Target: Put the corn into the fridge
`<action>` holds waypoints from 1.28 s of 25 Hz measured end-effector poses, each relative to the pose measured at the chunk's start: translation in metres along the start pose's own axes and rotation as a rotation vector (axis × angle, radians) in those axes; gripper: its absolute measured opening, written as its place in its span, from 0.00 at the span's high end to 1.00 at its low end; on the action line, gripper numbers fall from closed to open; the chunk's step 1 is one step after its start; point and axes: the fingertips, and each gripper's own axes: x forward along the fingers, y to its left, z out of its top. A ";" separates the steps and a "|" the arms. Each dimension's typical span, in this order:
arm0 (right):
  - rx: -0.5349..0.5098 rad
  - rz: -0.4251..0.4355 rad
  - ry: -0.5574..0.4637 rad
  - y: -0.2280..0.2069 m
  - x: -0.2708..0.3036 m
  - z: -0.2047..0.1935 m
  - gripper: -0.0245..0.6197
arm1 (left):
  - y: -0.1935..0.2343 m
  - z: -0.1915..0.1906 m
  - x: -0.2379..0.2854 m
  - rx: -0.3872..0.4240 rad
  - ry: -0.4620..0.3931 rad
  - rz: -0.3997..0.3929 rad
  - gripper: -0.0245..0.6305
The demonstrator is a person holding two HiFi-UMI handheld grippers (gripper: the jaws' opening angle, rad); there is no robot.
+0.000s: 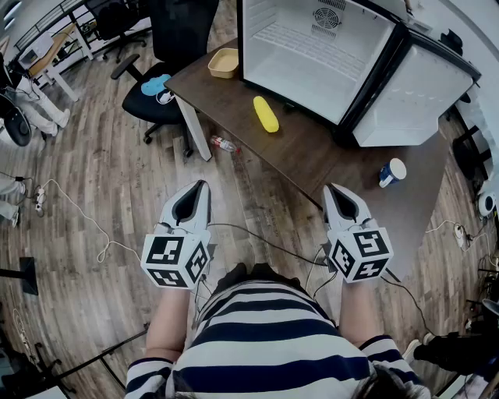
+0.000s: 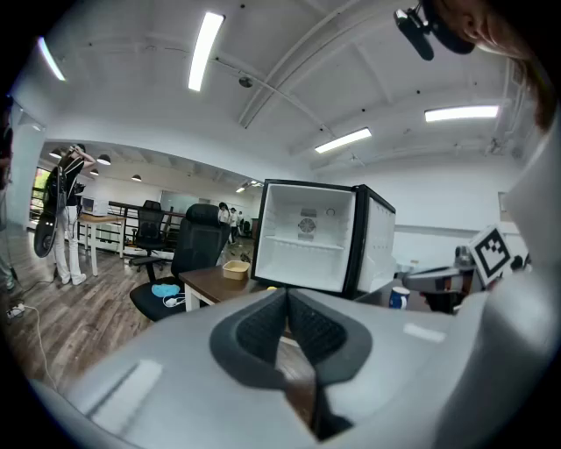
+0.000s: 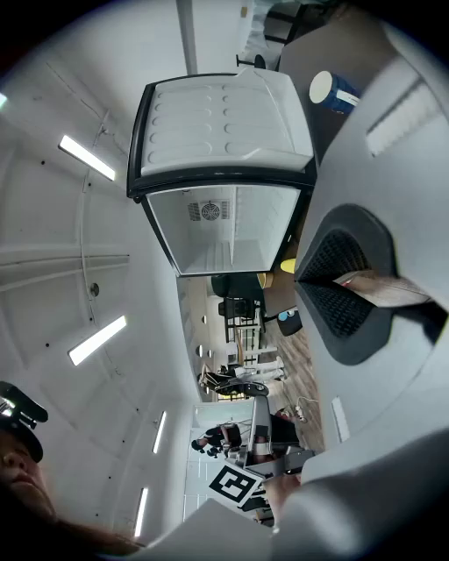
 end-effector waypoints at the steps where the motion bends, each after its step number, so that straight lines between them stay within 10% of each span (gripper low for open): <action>1: 0.005 0.002 -0.008 -0.002 0.001 0.001 0.97 | 0.000 0.001 0.001 -0.003 -0.004 0.003 0.96; 32: 0.034 0.178 0.019 0.001 0.028 -0.021 0.96 | -0.019 -0.017 0.003 -0.026 0.018 0.088 0.96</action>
